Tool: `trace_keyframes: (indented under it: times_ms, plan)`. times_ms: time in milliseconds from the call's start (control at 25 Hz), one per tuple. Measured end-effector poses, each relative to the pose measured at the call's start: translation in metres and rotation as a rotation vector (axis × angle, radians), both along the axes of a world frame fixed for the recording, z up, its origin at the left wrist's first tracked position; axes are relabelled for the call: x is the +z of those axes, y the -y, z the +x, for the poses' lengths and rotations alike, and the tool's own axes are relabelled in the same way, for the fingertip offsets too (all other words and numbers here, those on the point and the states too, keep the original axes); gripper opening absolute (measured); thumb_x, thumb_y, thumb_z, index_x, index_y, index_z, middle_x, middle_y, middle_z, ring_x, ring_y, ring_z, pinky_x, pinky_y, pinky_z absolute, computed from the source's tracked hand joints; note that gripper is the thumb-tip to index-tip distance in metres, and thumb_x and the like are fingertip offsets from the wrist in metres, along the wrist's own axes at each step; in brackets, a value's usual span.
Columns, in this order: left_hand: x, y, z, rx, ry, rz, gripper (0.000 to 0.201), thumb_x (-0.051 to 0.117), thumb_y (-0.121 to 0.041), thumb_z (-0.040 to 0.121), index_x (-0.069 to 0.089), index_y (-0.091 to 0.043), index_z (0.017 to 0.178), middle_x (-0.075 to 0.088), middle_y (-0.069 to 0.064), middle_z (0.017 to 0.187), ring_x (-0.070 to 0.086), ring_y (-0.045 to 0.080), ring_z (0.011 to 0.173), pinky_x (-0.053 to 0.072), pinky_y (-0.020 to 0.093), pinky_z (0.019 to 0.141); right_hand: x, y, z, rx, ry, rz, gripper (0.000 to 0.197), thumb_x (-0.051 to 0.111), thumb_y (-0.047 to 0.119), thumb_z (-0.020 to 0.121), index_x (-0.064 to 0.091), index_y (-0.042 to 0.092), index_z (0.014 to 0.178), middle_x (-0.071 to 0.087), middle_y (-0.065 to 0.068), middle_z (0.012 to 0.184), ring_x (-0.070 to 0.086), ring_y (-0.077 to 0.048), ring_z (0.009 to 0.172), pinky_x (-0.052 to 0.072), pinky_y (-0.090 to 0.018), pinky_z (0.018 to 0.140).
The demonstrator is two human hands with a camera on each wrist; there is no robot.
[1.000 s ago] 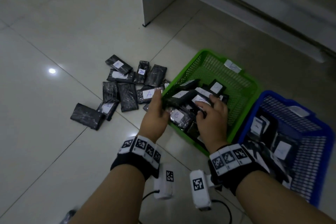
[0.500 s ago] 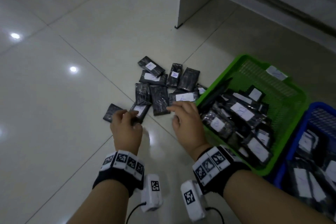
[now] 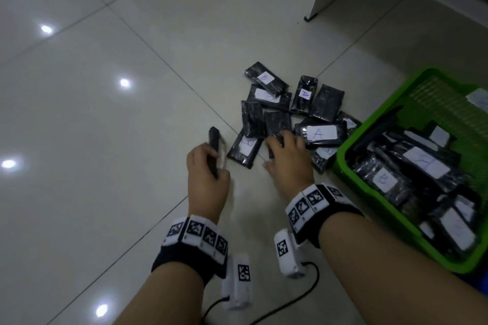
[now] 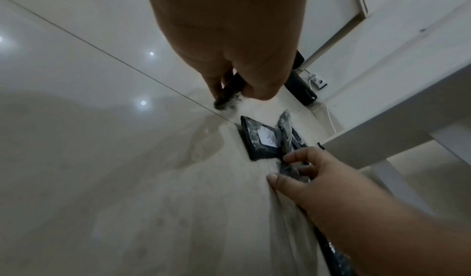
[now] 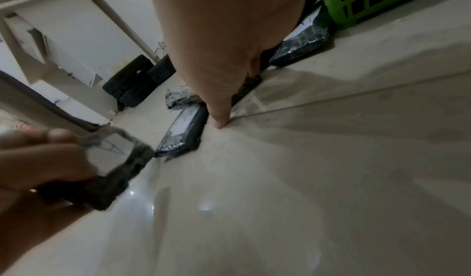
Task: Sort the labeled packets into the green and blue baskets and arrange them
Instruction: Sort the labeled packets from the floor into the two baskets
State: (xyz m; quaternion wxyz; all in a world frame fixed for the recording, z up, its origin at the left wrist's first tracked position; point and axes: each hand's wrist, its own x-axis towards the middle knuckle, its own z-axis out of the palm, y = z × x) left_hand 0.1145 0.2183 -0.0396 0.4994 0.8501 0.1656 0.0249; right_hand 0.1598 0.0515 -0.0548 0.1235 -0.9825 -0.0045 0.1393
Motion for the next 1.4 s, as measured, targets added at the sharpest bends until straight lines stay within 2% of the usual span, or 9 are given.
trace_keyframes:
  times_ms: [160,320,560,760,880,1000,1120,1280,1400]
  plan:
    - [0.013,0.005,-0.007,0.196,-0.035,-0.207,0.038,0.055,-0.004,0.081,0.047,-0.034,0.102,0.061,-0.01,0.099,0.061,0.012,0.085,0.051,0.03,0.074,0.0,0.001,0.01,0.064,0.067,-0.053,0.044,0.054,0.017,0.089,0.041,0.019,0.131,0.038,-0.016,0.132,0.037,-0.037,0.121,0.047,-0.045,0.093]
    - [0.022,0.02,-0.01,0.308,-0.049,-0.308,0.038,0.052,-0.004,0.083,0.048,-0.033,0.108,0.061,-0.013,0.092,0.061,0.013,0.076,0.054,0.035,0.076,0.016,0.01,0.0,-0.194,0.133,0.354,0.054,0.043,-0.006,0.086,0.047,0.019,0.134,0.043,-0.013,0.126,0.048,-0.029,0.112,0.043,-0.027,0.088]
    - [0.043,0.082,-0.01,0.356,-0.015,-0.491,0.036,0.044,-0.001,0.088,0.045,-0.024,0.117,0.063,0.001,0.1,0.064,0.02,0.083,0.055,0.028,0.06,0.063,0.059,-0.042,-0.436,0.127,0.899,0.043,0.047,-0.004,0.085,0.056,0.026,0.115,0.056,-0.001,0.121,0.054,-0.009,0.1,0.039,0.004,0.067]
    - [0.066,0.146,0.0,0.262,0.023,-0.519,0.037,0.046,-0.003,0.089,0.041,-0.027,0.116,0.067,0.005,0.096,0.06,0.016,0.072,0.052,0.029,0.058,0.096,0.133,-0.064,-0.574,0.266,0.939,0.038,0.051,-0.006,0.085,0.053,0.027,0.103,0.062,-0.001,0.112,0.059,-0.012,0.101,0.047,-0.003,0.072]
    - [0.077,0.185,0.007,0.202,0.045,-0.552,0.036,0.047,-0.002,0.089,0.045,-0.025,0.116,0.062,0.0,0.085,0.057,0.016,0.071,0.052,0.035,0.061,0.105,0.18,-0.069,-0.685,0.386,0.852,0.032,0.051,-0.003,0.087,0.054,0.024,0.104,0.06,-0.002,0.108,0.057,-0.015,0.093,0.054,-0.023,0.078]
    - [0.081,0.218,0.008,0.092,0.012,-0.522,0.035,0.051,-0.01,0.087,0.051,-0.032,0.113,0.06,-0.002,0.081,0.056,0.015,0.069,0.052,0.044,0.072,0.097,0.228,-0.069,-0.718,0.264,0.667,0.027,0.051,0.007,0.092,0.061,0.018,0.114,0.058,-0.008,0.121,0.056,-0.022,0.107,0.047,-0.027,0.088]
    - [0.085,0.252,0.006,-0.051,-0.026,-0.572,0.034,0.052,-0.008,0.091,0.053,-0.03,0.116,0.061,0.002,0.086,0.059,0.008,0.065,0.052,0.032,0.065,0.1,0.257,-0.072,-0.671,0.186,0.549,0.028,0.044,0.022,0.098,0.065,0.016,0.117,0.056,-0.005,0.123,0.054,-0.02,0.112,0.043,-0.029,0.097]
    - [0.081,0.306,-0.006,-0.296,-0.099,-0.591,0.034,0.056,-0.014,0.091,0.056,-0.034,0.119,0.064,0.006,0.11,0.065,0.02,0.09,0.055,0.04,0.08,0.116,0.278,-0.101,-0.83,0.16,0.976,0.024,0.054,0.031,0.094,0.058,0.024,0.117,0.063,0.011,0.105,0.06,0.002,0.09,0.051,-0.017,0.076]
    - [0.075,0.344,-0.023,-0.499,-0.142,-0.51,0.037,0.059,-0.026,0.091,0.051,-0.038,0.125,0.065,0.0,0.11,0.064,0.017,0.1,0.053,0.038,0.089,0.107,0.305,-0.131,-1.025,0.303,0.996,0.022,0.059,0.024,0.092,0.055,0.029,0.113,0.065,0.004,0.102,0.065,-0.012,0.087,0.058,-0.036,0.073]
